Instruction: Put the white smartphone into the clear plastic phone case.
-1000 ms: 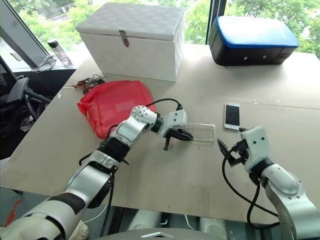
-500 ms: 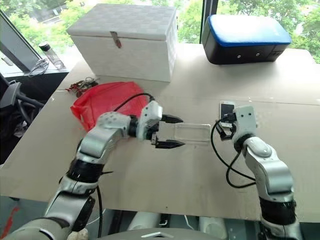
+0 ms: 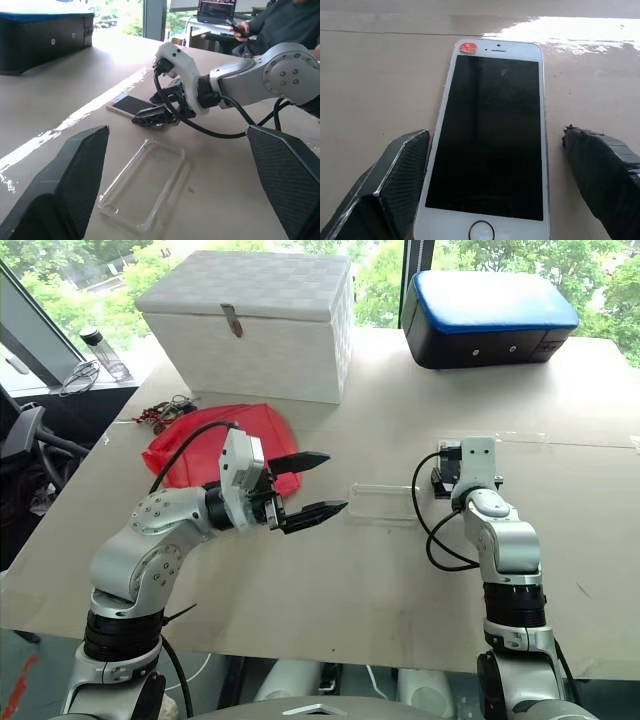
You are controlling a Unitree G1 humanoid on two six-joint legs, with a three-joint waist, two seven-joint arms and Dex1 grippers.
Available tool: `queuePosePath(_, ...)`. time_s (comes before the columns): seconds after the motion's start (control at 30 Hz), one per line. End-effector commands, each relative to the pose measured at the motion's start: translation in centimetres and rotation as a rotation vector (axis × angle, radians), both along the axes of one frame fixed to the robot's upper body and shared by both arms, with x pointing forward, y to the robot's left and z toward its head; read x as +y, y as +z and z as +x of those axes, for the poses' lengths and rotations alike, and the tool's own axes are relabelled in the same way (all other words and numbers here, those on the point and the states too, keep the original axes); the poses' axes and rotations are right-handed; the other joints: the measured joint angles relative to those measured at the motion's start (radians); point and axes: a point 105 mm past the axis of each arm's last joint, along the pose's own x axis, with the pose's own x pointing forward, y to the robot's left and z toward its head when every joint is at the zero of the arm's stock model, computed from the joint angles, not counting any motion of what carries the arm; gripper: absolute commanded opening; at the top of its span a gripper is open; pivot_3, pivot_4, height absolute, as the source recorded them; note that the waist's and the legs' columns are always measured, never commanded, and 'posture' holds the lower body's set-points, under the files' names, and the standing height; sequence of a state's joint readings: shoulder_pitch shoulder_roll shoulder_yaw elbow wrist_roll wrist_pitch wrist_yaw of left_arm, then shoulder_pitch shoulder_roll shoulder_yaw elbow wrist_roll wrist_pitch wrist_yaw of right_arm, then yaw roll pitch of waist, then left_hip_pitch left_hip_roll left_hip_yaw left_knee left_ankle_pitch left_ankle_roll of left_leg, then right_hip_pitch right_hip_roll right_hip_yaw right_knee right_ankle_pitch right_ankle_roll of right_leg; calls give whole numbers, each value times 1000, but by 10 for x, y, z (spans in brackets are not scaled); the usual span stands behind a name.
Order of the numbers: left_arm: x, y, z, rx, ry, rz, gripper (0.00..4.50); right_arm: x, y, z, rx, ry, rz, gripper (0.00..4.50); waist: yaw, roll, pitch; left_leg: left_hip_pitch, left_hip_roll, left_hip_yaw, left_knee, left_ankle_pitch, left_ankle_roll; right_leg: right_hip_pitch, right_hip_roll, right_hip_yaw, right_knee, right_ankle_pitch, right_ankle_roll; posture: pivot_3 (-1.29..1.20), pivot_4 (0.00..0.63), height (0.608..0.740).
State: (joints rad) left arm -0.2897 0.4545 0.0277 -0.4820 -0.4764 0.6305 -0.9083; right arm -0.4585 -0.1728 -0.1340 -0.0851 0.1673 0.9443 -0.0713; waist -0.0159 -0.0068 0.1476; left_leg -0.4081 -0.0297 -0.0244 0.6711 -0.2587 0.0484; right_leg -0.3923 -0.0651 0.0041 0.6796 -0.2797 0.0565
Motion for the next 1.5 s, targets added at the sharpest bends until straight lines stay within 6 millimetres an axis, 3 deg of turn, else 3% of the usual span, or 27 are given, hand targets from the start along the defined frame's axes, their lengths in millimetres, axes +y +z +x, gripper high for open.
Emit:
queuePosePath(0.03,-1,9,-5,-39,-3,-22,4465,-12,-18,-2,133,-49,16,4500,1,0,0,2,0,0,0,0,0,2,0,0,0,0,-1,0,150,740)
queuePosePath(0.1,0,7,-5,-36,1,-22,4465,-10,-20,-2,165,-23,52,4500,3,0,0,15,0,-1,-1,-1,1,14,0,0,-2,0,-1,0,150,740)
queuePosePath(0.13,1,6,-4,-36,6,-21,4500,-8,-21,-3,185,-5,56,3971,3,0,0,17,0,-1,-1,-1,1,16,0,-1,-2,0,-2,0,150,740)
queuePosePath(0.23,2,5,-2,-39,23,-25,4500,-8,-26,-7,220,28,39,2960,3,-1,-1,16,0,-1,-1,-1,1,16,0,-1,-2,0,-2,0,150,740)
queuePosePath(0.4,3,3,2,-28,51,-53,4500,-9,-29,-11,212,52,-2,2882,3,-1,-1,15,0,-1,-4,-1,1,14,-3,-1,-3,0,-1,0,150,740)
queuePosePath(0.47,5,2,5,-26,83,-69,4500,-13,-17,-8,132,64,-12,2882,3,-1,-1,14,0,-2,-4,-1,1,14,-3,-1,-4,0,-1,0,150,740)
queuePosePath(0.57,12,-10,5,15,103,-59,4500,-12,22,0,-67,167,4,2882,2,-1,0,13,0,-2,-4,-1,1,14,-3,-2,-7,0,-1,0,150,740)
queuePosePath(0.67,22,-25,3,46,105,-17,4500,1,63,0,-233,364,21,2789,0,2,3,12,0,-1,-4,-1,1,13,-3,-1,-7,0,-1,0,150,740)
queuePosePath(0.87,34,-45,-9,80,71,25,4500,43,94,-18,-303,806,40,95,-1,4,9,11,2,-2,-6,-1,1,12,-4,-2,-8,0,-1,0,150,740)
queuePosePath(0.9,36,-47,-11,88,69,32,4500,45,92,-20,-284,847,10,30,-1,4,10,11,2,-2,-7,-1,1,12,-4,-3,-9,0,-1,0,150,740)
queuePosePath(1.0,41,-52,-16,78,74,60,4500,24,81,-3,-200,749,-58,30,2,4,10,11,2,-2,-11,-1,1,13,-5,-4,-15,0,-1,0,150,740)
queuePosePath(1.07,42,-52,-16,72,86,59,4500,4,79,10,-183,618,-57,565,8,3,10,9,2,-2,-11,-1,1,13,-7,-4,-17,0,-1,0,150,740)
queuePosePath(1.2,39,-51,-19,68,93,55,4500,-17,61,11,-98,468,-108,2174,13,3,10,7,1,-3,-13,-1,1,11,-8,-5,-21,0,-1,0,150,740)
queuePosePath(1.37,35,-49,-17,69,72,57,4500,-21,59,12,-37,405,-131,4465,5,4,10,1,1,-1,-19,2,-4,2,-8,-4,-22,0,-1,0,150,740)
queuePosePath(1.5,30,-43,-12,59,63,47,4500,-23,55,15,-7,354,-97,4465,2,4,10,-8,1,0,-18,3,-6,-8,-7,-2,-18,0,-1,0,150,740)
